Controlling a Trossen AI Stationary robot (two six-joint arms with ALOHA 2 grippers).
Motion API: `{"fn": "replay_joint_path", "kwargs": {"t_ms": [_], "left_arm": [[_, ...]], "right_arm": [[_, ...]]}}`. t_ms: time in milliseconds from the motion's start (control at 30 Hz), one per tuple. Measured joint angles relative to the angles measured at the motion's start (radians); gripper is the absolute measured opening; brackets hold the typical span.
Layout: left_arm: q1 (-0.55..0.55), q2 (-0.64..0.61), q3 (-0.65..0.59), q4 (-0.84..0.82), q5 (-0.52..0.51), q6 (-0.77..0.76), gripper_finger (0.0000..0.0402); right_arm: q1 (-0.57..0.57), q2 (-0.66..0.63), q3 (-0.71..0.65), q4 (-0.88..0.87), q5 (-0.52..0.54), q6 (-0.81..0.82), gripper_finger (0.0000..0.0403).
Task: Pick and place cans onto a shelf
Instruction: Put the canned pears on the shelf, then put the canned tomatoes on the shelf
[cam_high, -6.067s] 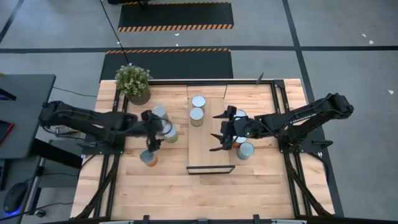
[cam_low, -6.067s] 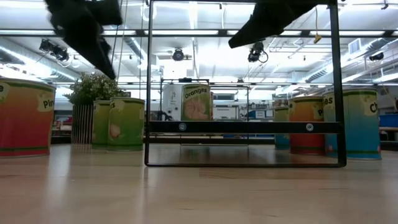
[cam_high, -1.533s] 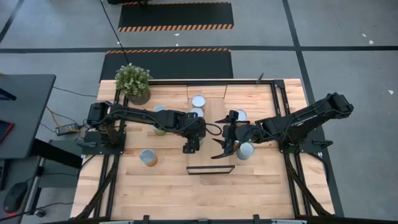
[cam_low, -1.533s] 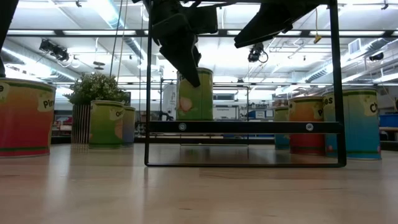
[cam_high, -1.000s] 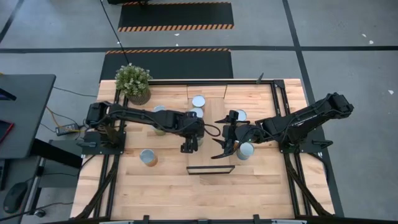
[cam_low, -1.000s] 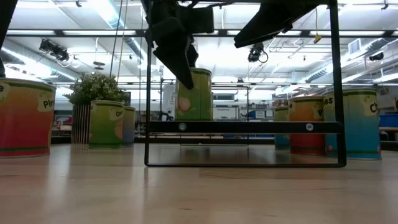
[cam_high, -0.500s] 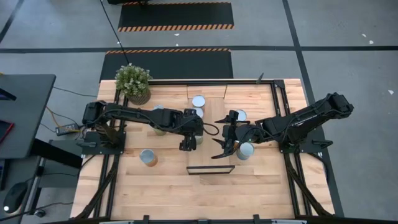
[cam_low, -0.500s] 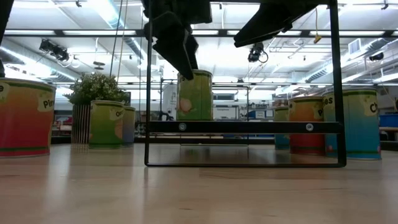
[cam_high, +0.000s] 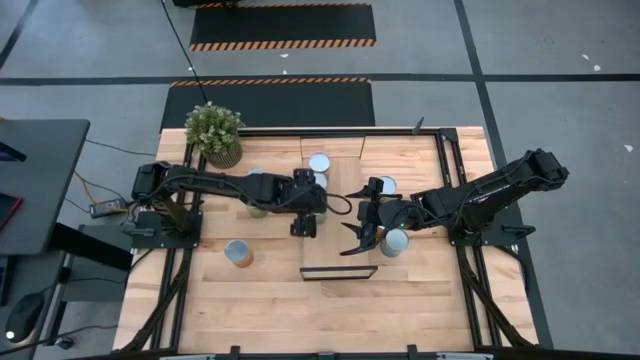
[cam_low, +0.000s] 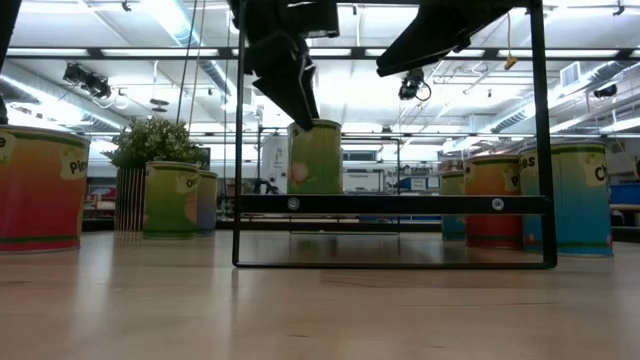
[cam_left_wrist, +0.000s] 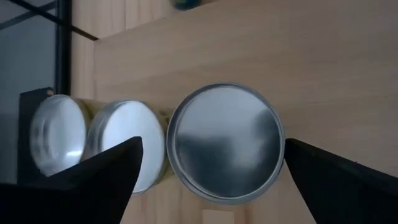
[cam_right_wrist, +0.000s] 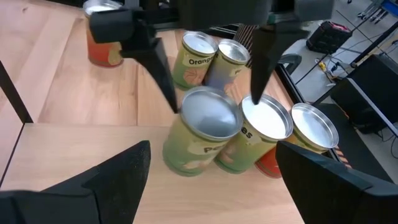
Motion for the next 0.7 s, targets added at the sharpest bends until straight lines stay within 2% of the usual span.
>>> {"fn": "replay_joint_path", "kwargs": {"t_ms": [100,300,467,533,600,700], "left_arm": [[0.000,0.000,0.000,-0.001,-0.002,0.000,0.0396],[-0.037,-0.028,0.000,-0.013,-0.014,-0.001,0.0396],[-0.077,-0.061,-0.009,-0.083,-0.039,-0.059,0.0396],[-0.093,-0.089,-0.067,-0.047,-0.041,-0.068,0.0396],[-0.106,-0.118,-0.148,0.067,-0.043,-0.058,0.0396],[-0.115,-0.182,-0.270,0.149,-0.040,-0.068,0.0396]], "right_arm": [[0.001,-0.012,0.001,-0.033,0.000,0.002,0.0354],[0.006,-0.059,0.068,-0.233,0.000,0.086,0.0354],[-0.081,-0.051,0.085,-0.414,-0.004,0.181,0.0354],[-0.125,-0.047,0.085,-0.461,-0.051,0.211,0.0354],[-0.161,-0.048,0.085,-0.482,-0.097,0.237,0.0354],[-0.202,-0.050,0.085,-0.525,-0.124,0.254,0.0354]]}}
